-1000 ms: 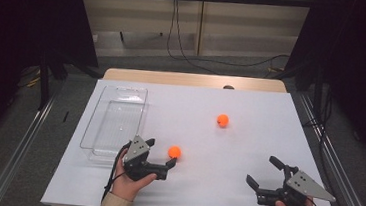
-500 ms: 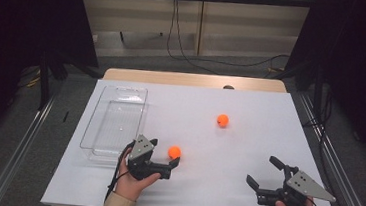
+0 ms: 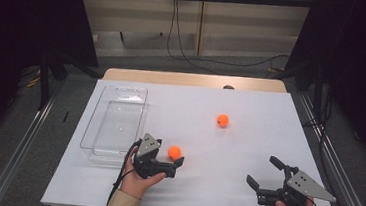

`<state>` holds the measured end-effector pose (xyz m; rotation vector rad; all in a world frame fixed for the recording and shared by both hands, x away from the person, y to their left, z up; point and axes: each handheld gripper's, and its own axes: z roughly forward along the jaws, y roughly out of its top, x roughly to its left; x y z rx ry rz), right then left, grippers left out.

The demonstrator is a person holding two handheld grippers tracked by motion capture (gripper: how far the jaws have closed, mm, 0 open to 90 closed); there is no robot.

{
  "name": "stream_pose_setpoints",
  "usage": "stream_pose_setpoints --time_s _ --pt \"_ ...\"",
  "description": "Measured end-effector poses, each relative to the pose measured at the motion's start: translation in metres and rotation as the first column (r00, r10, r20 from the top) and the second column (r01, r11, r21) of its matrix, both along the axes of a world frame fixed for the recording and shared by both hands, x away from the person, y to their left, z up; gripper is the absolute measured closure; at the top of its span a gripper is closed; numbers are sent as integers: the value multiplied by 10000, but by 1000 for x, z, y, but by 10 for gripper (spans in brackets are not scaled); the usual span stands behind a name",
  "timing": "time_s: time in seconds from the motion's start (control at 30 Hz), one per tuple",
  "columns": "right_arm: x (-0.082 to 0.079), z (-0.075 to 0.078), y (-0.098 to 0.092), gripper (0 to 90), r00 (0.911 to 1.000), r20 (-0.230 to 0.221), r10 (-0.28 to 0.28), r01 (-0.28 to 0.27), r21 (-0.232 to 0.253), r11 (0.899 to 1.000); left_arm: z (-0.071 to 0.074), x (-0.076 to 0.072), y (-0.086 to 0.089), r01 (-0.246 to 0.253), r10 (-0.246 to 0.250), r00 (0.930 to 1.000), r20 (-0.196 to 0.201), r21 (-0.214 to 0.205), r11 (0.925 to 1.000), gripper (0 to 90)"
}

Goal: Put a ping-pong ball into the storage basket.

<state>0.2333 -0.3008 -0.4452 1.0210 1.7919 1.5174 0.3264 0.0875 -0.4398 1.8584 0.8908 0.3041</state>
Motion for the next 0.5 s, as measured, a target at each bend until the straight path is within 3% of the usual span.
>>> stream_pose_setpoints --time_s 0.5 --pt "0 0 0 13 10000 -4 16 -16 11 10000 -4 5 -4 -63 69 9995 -300 199 9998 22"
